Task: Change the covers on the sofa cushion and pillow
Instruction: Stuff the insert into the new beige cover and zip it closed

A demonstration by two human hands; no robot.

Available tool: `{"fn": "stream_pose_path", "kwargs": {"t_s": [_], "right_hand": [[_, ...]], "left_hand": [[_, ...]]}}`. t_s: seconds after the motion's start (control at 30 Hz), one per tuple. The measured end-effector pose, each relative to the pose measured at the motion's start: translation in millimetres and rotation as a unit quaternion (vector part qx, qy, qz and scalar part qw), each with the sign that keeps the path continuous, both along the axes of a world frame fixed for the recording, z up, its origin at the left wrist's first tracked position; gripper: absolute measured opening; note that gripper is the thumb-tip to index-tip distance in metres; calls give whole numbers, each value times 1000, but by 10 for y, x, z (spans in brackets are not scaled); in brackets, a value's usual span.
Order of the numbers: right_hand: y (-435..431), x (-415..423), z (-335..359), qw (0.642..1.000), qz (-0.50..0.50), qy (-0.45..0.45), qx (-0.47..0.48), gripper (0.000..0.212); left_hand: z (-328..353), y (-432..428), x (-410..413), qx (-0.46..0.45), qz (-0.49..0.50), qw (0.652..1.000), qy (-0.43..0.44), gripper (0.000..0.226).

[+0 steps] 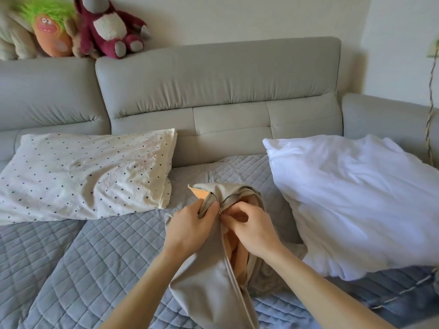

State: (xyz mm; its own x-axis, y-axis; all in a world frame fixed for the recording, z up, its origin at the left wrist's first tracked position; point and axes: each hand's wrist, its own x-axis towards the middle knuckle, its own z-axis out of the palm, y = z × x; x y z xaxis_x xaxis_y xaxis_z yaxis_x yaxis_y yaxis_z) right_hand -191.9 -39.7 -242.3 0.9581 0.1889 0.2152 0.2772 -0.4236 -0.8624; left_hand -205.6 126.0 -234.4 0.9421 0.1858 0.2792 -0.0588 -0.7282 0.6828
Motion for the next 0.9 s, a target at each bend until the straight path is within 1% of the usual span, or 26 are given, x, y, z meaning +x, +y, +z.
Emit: {"fn": "stream_pose_path", "kwargs": {"t_s": [0.1, 0.2, 0.27, 0.33, 0.37, 0.4, 0.47, 0.5, 0.57, 0.6, 0.67, 0.77, 0.87, 0.9], "right_hand": [[-37, 33, 111, 998, -19, -37, -41, 12], [-47, 92, 266, 997, -32, -41, -51, 14], [-46, 153, 346, 999, -36, -15, -24, 13], [-21, 223, 385, 999, -37, 29, 23, 12], [-4, 248, 386, 997, -43, 45, 38, 12], [0, 265, 372, 997, -50, 49, 38, 13], [-60, 285, 318, 997, -65, 41, -17, 15], [-124, 285, 274, 995, -73, 35, -52, 16], [-265, 296, 211, 993, -80, 25, -88, 17], [-315, 315, 192, 992, -81, 22, -93, 15], [-334, 371, 174, 992, -83, 17, -94, 13], [-317, 486, 144, 990, -92, 34, -101, 13], [-468, 658, 95, 982, -139, 60, -109, 11], [-520, 719, 92, 980, -154, 76, -97, 9]], "left_hand": [[145, -8, 41, 59, 32, 998, -20, 38], [388, -73, 114, 70, 48, 994, -66, 28], [537, -145, 140, 81, 50, 993, -73, 25], [639, -206, 166, 110, 59, 989, -77, 23], [692, -204, 180, 113, 71, 987, -84, 22], [763, -160, 207, 89, 93, 987, -100, 20], [981, 100, 300, 24, 155, 980, -121, 15], [1108, 276, 344, 19, 185, 973, -134, 20], [1310, 626, 373, 73, 228, 959, -152, 28], [1367, 740, 375, 98, 230, 956, -153, 29], [1394, 845, 376, 112, 215, 961, -131, 27], [1322, 972, 352, 76, 204, 970, -105, 24], [1241, 1205, 272, -1, 211, 972, -102, 25], [1201, 1285, 240, -23, 222, 970, -97, 26]]}}
